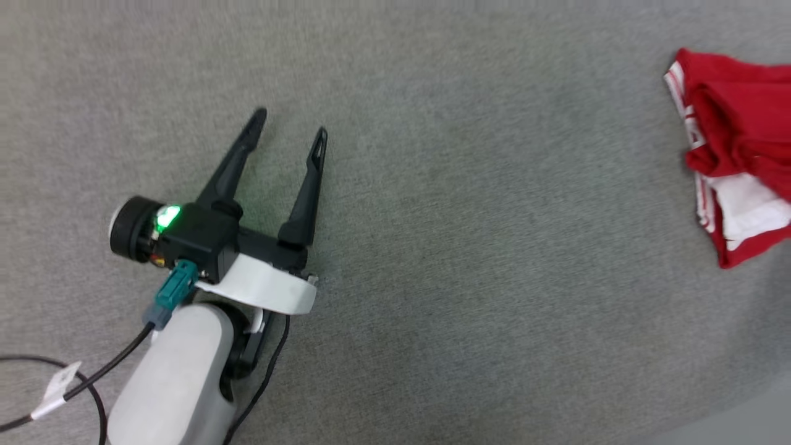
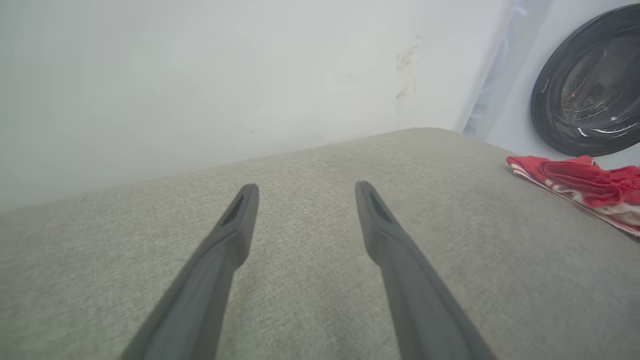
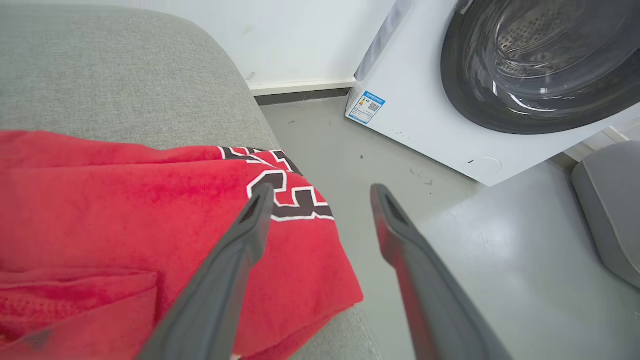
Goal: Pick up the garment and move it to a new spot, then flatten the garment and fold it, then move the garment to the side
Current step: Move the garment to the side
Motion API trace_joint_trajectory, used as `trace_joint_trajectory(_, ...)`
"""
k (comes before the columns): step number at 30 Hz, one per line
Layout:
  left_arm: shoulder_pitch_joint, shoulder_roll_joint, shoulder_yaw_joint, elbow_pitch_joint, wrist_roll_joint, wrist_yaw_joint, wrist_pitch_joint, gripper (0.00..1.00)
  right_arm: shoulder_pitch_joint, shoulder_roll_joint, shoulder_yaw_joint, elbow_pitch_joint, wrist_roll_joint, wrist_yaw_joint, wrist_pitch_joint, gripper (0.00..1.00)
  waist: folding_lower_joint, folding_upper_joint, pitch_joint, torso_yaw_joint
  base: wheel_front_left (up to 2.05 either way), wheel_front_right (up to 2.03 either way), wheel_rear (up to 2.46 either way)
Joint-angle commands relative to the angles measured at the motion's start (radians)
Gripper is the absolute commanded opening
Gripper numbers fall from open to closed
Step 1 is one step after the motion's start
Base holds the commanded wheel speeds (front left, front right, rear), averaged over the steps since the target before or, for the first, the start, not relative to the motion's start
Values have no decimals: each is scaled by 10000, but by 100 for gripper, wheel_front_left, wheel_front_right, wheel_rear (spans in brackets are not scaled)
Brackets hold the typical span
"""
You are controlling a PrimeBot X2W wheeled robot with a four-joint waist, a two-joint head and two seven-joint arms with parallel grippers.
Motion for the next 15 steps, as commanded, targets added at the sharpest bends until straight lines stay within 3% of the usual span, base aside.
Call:
trace_joint_trajectory(1,235,-37,61,124,-114,64,-91,100,328,166,66,-127,-56,-11,-157,100,-1,0,-643,-87,0,0,0)
trace_joint_trajectory(15,1912,-508,417,812,-852,514,-428,100,3165,1772,1909,-2639,584,-11,-142,100,-1,0,-2939,443,0,0,0)
